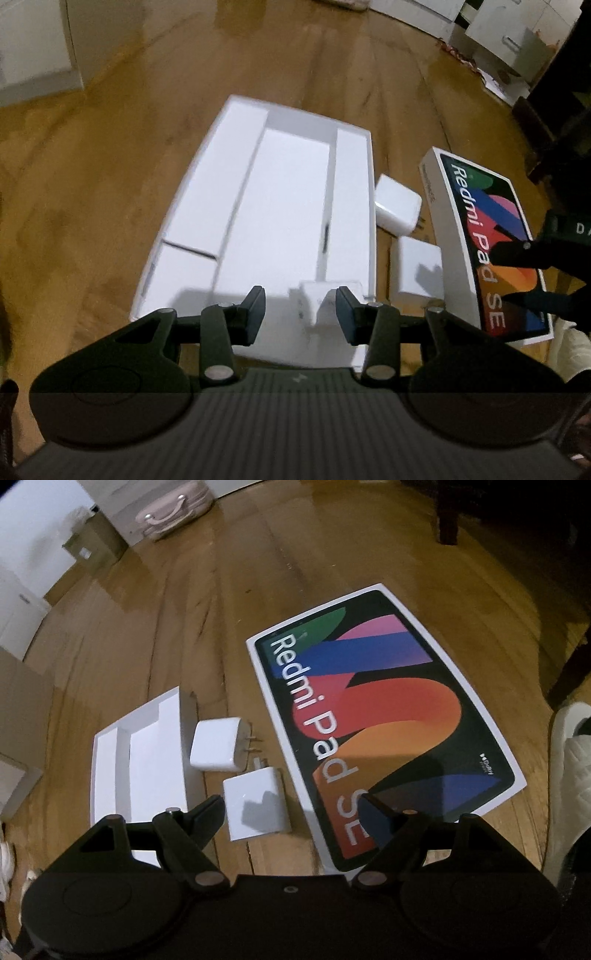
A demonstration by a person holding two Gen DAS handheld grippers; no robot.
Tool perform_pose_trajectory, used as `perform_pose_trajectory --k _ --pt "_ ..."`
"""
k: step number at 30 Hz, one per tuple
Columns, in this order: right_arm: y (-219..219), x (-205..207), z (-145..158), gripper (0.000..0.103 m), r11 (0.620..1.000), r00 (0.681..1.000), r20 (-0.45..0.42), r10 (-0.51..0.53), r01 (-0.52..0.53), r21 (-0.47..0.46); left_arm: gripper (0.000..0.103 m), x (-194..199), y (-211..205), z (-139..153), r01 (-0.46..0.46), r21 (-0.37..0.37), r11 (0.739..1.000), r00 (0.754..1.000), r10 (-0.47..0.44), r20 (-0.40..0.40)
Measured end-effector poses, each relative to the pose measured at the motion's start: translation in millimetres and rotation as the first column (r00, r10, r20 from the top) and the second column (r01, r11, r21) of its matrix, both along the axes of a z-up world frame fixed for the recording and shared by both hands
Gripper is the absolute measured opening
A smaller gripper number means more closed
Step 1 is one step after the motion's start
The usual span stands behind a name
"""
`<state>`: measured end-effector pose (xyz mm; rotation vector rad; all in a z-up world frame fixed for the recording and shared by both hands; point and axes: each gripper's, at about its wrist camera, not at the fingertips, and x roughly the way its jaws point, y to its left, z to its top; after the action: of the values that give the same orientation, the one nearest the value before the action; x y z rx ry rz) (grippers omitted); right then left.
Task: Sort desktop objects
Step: 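Lift the ROMOSS charger with the left gripper and carry it over the white insert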
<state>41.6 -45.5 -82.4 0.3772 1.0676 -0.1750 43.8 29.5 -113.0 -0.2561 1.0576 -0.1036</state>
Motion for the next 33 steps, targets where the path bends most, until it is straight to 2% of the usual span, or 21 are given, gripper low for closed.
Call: perform_pose_trajectory --k 3,10,13,18,24,33 --pt "5 1 0 0.084 1.000 1.000 -0.006 0.017 -0.017 -0.010 0.041 -1 -3 -4 0.007 -0.043 0.999 1.000 -0.007 -0.012" --pt "4 1 -2 0.084 1.000 1.000 -0.015 0.019 -0.019 -0.022 0.043 0 -11 3 0.036 -0.021 0.999 0.999 -0.035 0.016" --pt "4 1 -3 0.084 0.999 1.000 -0.016 0.021 -0.022 -0.029 0.049 3 -11 -5 0.021 -0.027 0.999 1.000 -0.021 -0.004" --pt "7 0 -6 0.084 0.998 0.999 -0.029 0.037 -0.039 -0.043 0.047 4 -14 -15 0.027 -0.041 0.999 1.000 -0.027 -0.015" --pt "17 3 -16 0.084 0.995 0.994 -0.064 0.091 -0.094 -0.037 0.044 3 -13 -12 0.033 -0.021 0.999 0.999 -0.034 -0.008" --pt "39 8 -31 0.084 0.985 0.979 -0.122 0.163 -0.169 -0.045 0.043 3 -2 -9 0.008 -0.023 1.000 0.999 -0.009 -0.043"
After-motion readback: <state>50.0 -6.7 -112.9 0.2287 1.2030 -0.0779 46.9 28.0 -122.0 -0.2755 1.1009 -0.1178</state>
